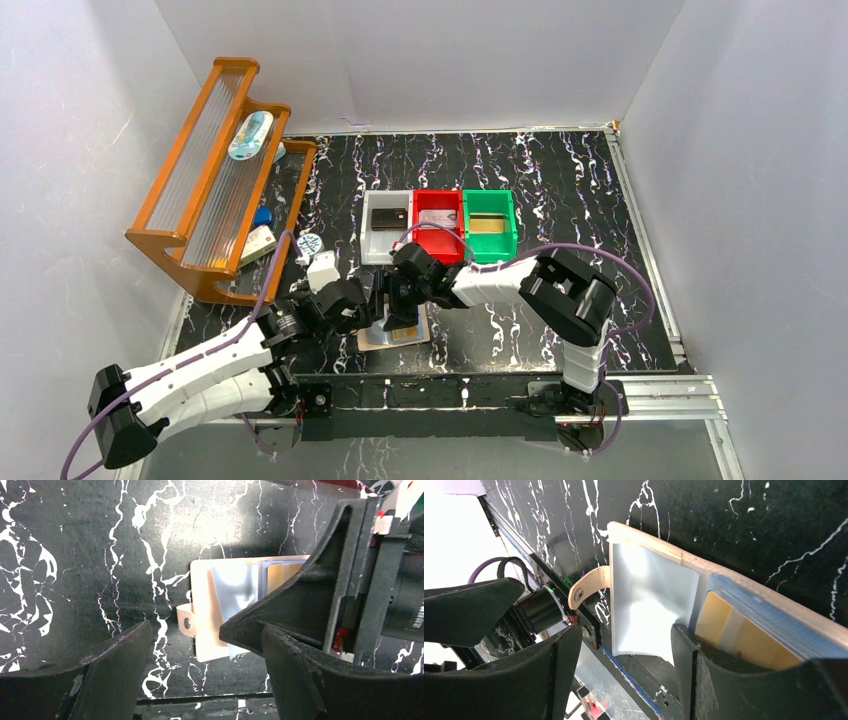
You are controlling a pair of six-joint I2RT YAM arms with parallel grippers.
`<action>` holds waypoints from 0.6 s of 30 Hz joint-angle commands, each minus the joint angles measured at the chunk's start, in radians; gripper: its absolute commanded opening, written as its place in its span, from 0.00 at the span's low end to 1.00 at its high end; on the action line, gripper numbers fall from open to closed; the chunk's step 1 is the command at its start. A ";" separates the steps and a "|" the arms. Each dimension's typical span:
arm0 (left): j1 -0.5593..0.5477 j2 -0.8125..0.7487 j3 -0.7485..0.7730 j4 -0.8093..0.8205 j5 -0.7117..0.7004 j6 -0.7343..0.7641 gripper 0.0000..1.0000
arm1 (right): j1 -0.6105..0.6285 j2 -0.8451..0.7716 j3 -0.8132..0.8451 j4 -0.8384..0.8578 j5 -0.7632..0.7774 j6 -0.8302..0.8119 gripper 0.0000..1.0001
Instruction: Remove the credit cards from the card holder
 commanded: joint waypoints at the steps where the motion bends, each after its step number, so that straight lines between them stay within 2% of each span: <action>1: 0.000 0.028 0.048 -0.005 0.010 -0.012 0.79 | 0.006 -0.044 0.008 -0.106 0.072 -0.021 0.75; 4: 0.001 0.059 0.051 0.015 0.044 -0.019 0.76 | 0.003 -0.077 0.008 -0.121 0.101 -0.017 0.72; 8: 0.003 0.097 0.062 0.028 0.079 -0.028 0.73 | 0.000 -0.116 0.015 -0.115 0.105 -0.004 0.61; 15: 0.045 0.173 0.098 0.062 0.117 0.052 0.63 | -0.010 -0.138 0.043 -0.144 0.119 0.016 0.46; 18: 0.088 0.214 0.102 0.072 0.164 0.096 0.58 | -0.015 -0.094 0.061 -0.143 0.082 0.020 0.46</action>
